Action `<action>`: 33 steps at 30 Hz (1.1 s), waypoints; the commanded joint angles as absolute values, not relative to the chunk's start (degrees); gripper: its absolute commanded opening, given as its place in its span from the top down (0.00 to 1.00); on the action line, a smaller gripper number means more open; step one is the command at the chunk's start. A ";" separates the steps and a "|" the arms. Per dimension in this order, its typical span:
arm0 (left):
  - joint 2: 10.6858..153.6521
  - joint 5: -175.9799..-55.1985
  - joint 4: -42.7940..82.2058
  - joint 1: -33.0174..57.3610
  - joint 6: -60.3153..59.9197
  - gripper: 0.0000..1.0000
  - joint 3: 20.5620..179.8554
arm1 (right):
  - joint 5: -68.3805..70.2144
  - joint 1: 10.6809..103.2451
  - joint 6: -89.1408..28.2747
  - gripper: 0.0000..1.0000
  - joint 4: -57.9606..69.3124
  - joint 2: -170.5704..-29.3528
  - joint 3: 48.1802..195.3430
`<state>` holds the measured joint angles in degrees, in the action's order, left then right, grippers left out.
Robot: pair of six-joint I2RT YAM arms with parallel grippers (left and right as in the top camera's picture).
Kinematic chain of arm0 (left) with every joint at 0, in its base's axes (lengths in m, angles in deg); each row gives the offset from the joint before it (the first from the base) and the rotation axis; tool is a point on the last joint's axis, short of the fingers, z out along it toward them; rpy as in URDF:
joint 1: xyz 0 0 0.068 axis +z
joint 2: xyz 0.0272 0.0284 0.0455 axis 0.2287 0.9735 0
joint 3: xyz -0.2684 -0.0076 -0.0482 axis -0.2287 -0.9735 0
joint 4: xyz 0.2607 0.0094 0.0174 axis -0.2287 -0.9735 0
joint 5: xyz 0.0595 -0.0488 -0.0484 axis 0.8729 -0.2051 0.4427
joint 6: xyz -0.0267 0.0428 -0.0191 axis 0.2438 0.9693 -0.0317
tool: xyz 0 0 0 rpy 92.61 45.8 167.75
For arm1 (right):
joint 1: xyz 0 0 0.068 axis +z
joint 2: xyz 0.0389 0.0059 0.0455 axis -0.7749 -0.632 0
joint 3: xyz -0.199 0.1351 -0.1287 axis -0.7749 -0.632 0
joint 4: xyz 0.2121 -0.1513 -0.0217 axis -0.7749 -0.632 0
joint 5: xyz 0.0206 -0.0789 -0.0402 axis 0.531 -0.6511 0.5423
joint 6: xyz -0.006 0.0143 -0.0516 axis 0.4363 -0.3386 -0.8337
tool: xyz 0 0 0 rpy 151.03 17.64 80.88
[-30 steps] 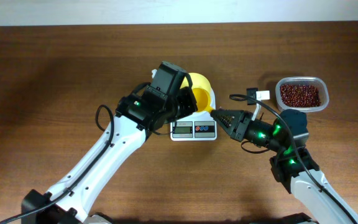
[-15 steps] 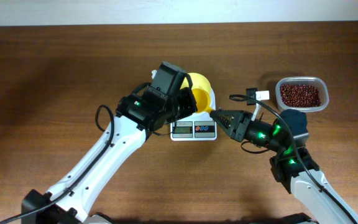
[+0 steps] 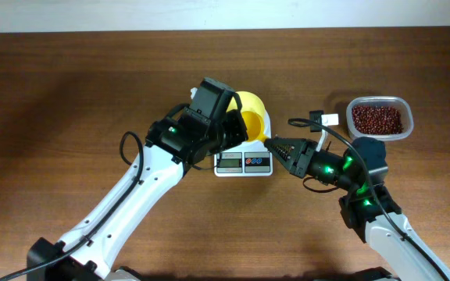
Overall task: Scoop item into bowl and weigh 50g on scale
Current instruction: 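Close the right gripper on the scoop handle beside the left gripper, then release the left gripper and carry the scoop right with the right gripper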
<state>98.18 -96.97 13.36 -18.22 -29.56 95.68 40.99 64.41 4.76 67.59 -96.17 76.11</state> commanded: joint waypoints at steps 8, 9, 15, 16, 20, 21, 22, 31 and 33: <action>98.70 -96.97 12.77 -18.94 -28.89 1.00 96.45 | 40.66 64.67 4.21 0.96 68.26 -96.21 76.62; 98.70 -96.97 12.77 -18.94 -28.89 1.00 96.45 | 40.66 64.67 4.21 0.96 68.26 -96.21 76.62; 98.70 -96.44 12.85 -18.92 -28.84 0.74 96.45 | 39.00 64.67 4.12 0.96 68.24 -96.21 76.62; 98.70 -95.59 12.85 -18.92 -28.84 0.62 96.45 | 38.35 64.67 3.90 0.96 68.24 -96.21 76.62; 98.29 -94.89 16.15 -18.33 -26.26 0.24 97.04 | 34.41 64.65 -5.39 0.96 66.45 -96.21 76.62; 98.11 -94.13 16.29 -17.61 -24.38 0.19 97.80 | 32.53 64.65 -7.79 0.96 65.55 -96.21 76.62; 97.70 -94.15 16.13 -16.38 -21.74 0.08 98.79 | 31.18 64.65 -10.59 0.96 65.14 -96.21 76.62; 91.47 -94.10 11.70 -6.77 -17.87 0.01 100.43 | 27.09 57.41 -23.15 0.96 56.99 -94.99 79.89; 91.49 -93.38 9.95 -6.37 -17.87 0.01 100.41 | 27.07 55.36 -26.19 0.96 49.79 -93.55 83.00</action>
<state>92.34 -94.54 11.56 -7.14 -19.05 99.29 27.75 58.39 -20.38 55.19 -96.10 77.93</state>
